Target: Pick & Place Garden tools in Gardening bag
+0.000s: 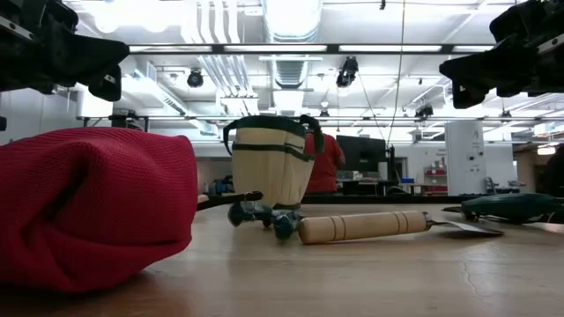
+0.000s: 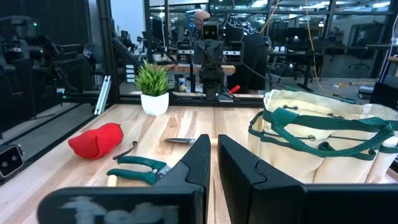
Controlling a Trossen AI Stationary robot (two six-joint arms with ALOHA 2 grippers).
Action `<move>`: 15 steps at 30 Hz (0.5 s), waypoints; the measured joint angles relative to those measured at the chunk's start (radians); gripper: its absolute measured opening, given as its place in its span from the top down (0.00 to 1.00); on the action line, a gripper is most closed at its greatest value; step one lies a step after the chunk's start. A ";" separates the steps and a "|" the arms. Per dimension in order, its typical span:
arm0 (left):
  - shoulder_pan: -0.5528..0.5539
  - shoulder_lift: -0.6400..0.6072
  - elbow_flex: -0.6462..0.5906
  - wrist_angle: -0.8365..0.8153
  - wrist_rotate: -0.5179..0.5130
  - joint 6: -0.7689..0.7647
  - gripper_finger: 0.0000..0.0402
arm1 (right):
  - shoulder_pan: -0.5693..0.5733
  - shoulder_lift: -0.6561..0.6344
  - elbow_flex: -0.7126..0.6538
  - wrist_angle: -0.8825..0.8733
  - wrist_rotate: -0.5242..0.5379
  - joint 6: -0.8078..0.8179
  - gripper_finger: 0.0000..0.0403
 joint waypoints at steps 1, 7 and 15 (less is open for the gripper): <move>0.000 0.000 0.000 0.000 0.000 0.000 0.91 | 0.000 0.000 0.000 0.000 0.000 0.001 0.93; 0.000 0.000 0.000 0.000 0.000 0.000 0.91 | 0.000 0.000 0.000 0.019 0.000 -0.004 0.93; 0.000 0.000 0.000 0.000 0.000 0.000 0.91 | 0.000 0.000 0.000 0.089 -0.002 0.181 0.93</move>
